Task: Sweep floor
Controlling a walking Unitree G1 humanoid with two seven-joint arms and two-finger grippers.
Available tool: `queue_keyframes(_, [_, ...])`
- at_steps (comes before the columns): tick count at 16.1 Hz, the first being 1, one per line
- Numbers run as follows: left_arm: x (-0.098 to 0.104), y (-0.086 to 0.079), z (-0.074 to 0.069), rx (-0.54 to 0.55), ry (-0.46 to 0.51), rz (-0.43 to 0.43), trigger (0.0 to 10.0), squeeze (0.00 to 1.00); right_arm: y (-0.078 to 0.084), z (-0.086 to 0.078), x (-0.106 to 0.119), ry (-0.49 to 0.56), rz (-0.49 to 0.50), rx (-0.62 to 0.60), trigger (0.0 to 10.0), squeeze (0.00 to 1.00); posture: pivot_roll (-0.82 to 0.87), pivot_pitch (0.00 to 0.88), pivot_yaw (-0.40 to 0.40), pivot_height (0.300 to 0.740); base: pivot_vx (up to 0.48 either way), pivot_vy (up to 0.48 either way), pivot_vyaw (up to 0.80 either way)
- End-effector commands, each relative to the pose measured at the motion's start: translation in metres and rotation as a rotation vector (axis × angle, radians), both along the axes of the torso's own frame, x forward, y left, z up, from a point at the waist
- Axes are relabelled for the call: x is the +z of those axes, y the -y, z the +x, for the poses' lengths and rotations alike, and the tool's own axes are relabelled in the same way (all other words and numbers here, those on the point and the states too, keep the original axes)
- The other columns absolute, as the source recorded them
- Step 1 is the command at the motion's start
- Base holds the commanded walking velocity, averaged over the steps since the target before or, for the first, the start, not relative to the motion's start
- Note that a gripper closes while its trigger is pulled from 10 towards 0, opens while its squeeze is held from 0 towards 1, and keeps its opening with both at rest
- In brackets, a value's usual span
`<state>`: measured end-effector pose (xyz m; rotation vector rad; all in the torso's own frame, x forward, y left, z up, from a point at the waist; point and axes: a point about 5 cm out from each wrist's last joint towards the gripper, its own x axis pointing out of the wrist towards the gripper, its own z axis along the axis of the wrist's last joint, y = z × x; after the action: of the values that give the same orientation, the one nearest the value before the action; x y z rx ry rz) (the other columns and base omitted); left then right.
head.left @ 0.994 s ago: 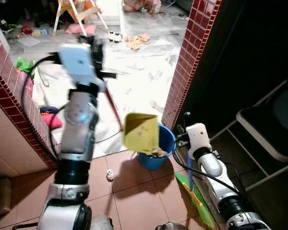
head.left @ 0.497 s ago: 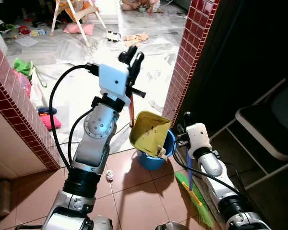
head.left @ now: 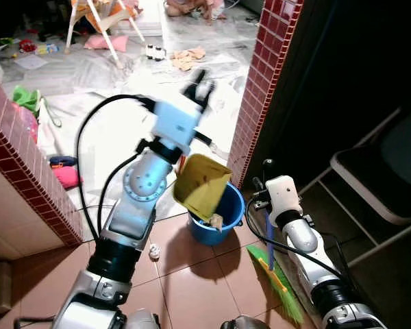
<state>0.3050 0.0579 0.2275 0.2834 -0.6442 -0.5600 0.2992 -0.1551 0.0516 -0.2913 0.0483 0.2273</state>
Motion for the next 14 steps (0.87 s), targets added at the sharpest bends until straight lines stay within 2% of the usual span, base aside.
queue_keyframes(1, [0.025, 0.018, -0.013, -0.138, 0.124, 0.02, 10.0, 0.0, 0.003, 0.005, 0.006, 0.028, -0.039, -0.003, 10.0, 0.0, 0.01, 0.0, -0.045, 0.74, 0.0, 0.0, 0.0])
queue_keyframes(2, [0.02, 0.025, -0.016, -0.214, 0.067, 0.028, 10.0, 0.0, 0.003, 0.005, 0.006, 0.029, -0.039, -0.003, 10.0, 0.0, 0.01, 0.0, -0.045, 0.74, 0.0, 0.0, 0.0])
queue_keyframes(4, [0.006, 0.034, -0.023, -0.309, 0.017, 0.084, 10.0, 0.0, 0.003, 0.006, 0.007, 0.034, -0.037, -0.003, 10.0, 0.0, 0.01, 0.0, -0.043, 0.74, 0.0, 0.0, 0.0])
queue_keyframes(8, [-0.002, 0.039, -0.03, -0.379, 0.035, 0.168, 10.0, 0.0, 0.002, 0.007, 0.008, 0.043, -0.036, -0.004, 10.0, 0.0, 0.01, 0.0, -0.042, 0.74, 0.0, 0.0, 0.0])
queue_keyframes(9, [-0.001, 0.038, -0.031, -0.379, 0.069, 0.196, 10.0, 0.0, 0.002, 0.007, 0.008, 0.043, -0.036, -0.004, 10.0, 0.0, 0.01, 0.0, -0.044, 0.74, 0.0, 0.0, 0.0])
queue_keyframes(10, [0.005, 0.034, -0.032, -0.356, 0.158, 0.255, 10.0, 0.0, 0.001, 0.008, 0.008, 0.046, -0.038, -0.003, 10.0, 0.0, 0.01, 0.0, -0.045, 0.74, 0.0, 0.0, 0.0])
queue_keyframes(12, [0.019, 0.023, -0.023, -0.27, 0.198, 0.21, 10.0, 0.0, 0.001, 0.008, 0.009, 0.049, -0.039, -0.002, 10.0, 0.0, 0.01, 0.0, -0.045, 0.74, 0.0, 0.0, 0.0])
queue_keyframes(13, [0.021, 0.022, -0.021, -0.26, 0.201, 0.205, 10.0, 0.0, 0.001, 0.008, 0.009, 0.049, -0.039, -0.001, 10.0, 0.0, 0.01, 0.0, -0.045, 0.74, 0.0, 0.0, 0.0])
queue_keyframes(14, [0.033, 0.012, -0.013, -0.179, 0.203, 0.134, 10.0, 0.0, 0.001, 0.008, 0.009, 0.051, -0.041, -0.002, 10.0, 0.0, 0.01, 0.0, -0.046, 0.74, 0.0, 0.0, 0.0])
